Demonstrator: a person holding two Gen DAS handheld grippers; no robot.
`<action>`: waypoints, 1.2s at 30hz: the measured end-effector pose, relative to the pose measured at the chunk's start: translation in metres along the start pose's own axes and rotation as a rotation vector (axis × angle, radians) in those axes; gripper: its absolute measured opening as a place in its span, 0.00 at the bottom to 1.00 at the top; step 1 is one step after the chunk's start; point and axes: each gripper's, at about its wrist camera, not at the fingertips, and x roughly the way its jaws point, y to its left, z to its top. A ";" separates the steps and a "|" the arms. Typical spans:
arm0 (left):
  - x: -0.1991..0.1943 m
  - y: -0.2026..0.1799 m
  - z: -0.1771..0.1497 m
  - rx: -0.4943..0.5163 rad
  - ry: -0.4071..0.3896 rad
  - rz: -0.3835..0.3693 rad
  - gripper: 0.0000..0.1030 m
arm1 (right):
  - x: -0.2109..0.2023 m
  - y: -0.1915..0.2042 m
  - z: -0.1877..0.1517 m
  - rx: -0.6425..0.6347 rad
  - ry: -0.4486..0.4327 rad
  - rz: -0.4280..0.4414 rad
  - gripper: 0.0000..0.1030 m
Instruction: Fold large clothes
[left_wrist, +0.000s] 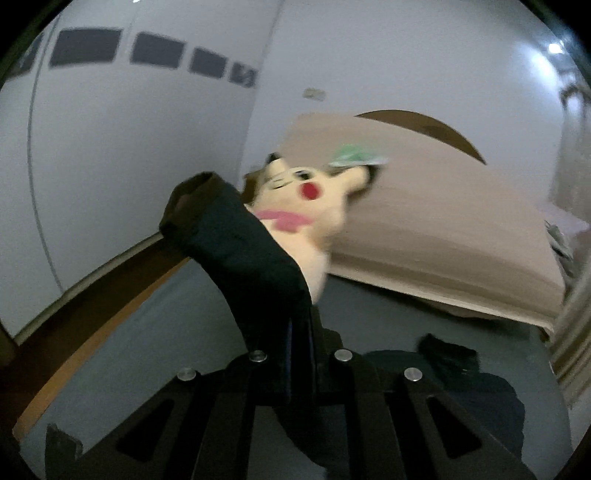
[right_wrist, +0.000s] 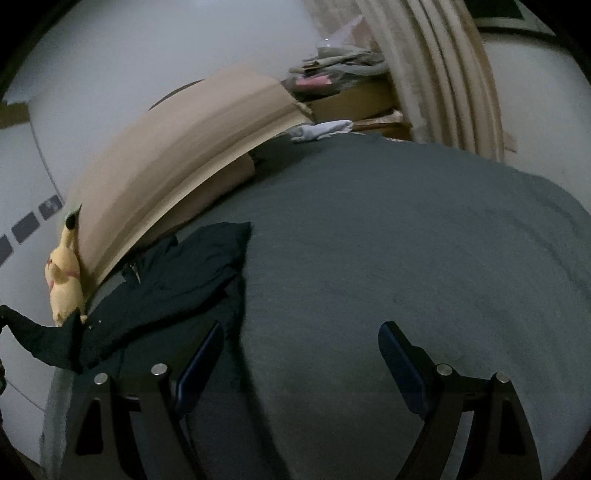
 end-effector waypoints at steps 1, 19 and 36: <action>-0.003 -0.009 0.001 0.014 -0.002 -0.010 0.07 | -0.001 -0.002 -0.001 0.003 -0.001 0.007 0.85; -0.003 -0.218 -0.072 0.280 0.115 -0.229 0.06 | -0.003 -0.036 -0.018 0.127 -0.028 0.062 0.85; 0.023 -0.273 -0.138 0.226 0.479 -0.490 0.73 | -0.013 -0.045 -0.010 0.140 -0.048 0.063 0.85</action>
